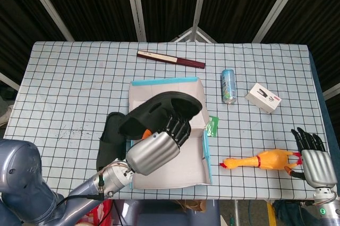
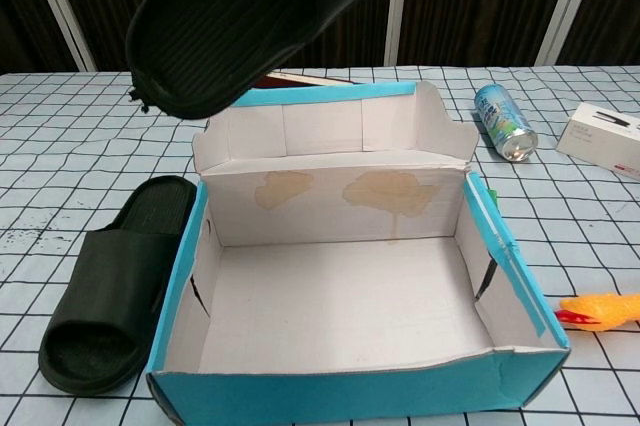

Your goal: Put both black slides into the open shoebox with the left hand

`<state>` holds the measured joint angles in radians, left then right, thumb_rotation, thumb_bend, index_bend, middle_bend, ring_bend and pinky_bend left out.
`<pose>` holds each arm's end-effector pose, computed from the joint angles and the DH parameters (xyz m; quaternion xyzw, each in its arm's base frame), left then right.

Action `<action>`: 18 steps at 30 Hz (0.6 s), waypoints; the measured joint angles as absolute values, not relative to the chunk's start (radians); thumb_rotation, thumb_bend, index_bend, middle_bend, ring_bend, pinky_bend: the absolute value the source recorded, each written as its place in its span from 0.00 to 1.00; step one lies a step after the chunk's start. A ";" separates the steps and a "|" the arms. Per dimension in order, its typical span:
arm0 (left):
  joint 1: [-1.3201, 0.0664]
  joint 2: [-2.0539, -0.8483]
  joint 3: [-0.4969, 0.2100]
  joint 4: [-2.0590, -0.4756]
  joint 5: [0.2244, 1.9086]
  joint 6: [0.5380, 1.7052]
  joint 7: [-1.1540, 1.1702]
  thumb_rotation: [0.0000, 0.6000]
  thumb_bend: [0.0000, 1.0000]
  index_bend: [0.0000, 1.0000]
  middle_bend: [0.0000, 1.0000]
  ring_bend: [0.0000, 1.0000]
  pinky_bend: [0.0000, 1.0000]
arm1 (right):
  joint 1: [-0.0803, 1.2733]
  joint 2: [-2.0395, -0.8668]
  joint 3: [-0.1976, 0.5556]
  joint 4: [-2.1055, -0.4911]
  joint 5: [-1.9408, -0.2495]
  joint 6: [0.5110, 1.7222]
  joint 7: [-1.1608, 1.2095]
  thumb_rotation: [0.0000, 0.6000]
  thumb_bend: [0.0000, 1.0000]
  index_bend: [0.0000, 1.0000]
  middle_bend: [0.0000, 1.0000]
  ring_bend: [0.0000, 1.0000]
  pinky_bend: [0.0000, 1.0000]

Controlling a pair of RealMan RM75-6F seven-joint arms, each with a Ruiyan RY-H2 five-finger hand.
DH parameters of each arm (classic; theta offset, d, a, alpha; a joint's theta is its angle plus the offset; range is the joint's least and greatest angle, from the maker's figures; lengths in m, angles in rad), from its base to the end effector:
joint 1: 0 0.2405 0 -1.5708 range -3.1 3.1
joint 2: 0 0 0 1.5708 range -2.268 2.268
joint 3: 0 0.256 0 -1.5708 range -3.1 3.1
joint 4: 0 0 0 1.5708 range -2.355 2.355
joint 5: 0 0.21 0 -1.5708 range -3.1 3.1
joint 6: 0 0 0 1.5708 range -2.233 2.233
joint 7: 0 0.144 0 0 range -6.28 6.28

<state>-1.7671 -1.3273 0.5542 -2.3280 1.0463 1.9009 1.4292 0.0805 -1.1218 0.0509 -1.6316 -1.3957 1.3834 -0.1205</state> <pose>0.0590 0.2295 0.0903 -0.7686 0.2951 -0.3192 0.4693 -0.3266 -0.1781 0.1484 0.6007 -0.4132 0.3122 0.6091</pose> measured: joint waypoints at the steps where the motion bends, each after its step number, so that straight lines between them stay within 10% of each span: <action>1: -1.757 -1.328 0.556 -2.324 1.060 1.881 1.437 1.00 0.45 0.24 0.53 0.31 0.40 | 0.080 -1.121 0.051 -1.632 -1.395 1.383 -0.121 1.00 0.16 0.00 0.05 0.09 0.07; 18: -1.692 -1.304 0.397 -2.315 0.973 1.584 1.646 1.00 0.52 0.24 0.53 0.32 0.39 | 0.080 -1.117 0.052 -1.634 -1.392 1.381 -0.111 1.00 0.16 0.00 0.05 0.09 0.07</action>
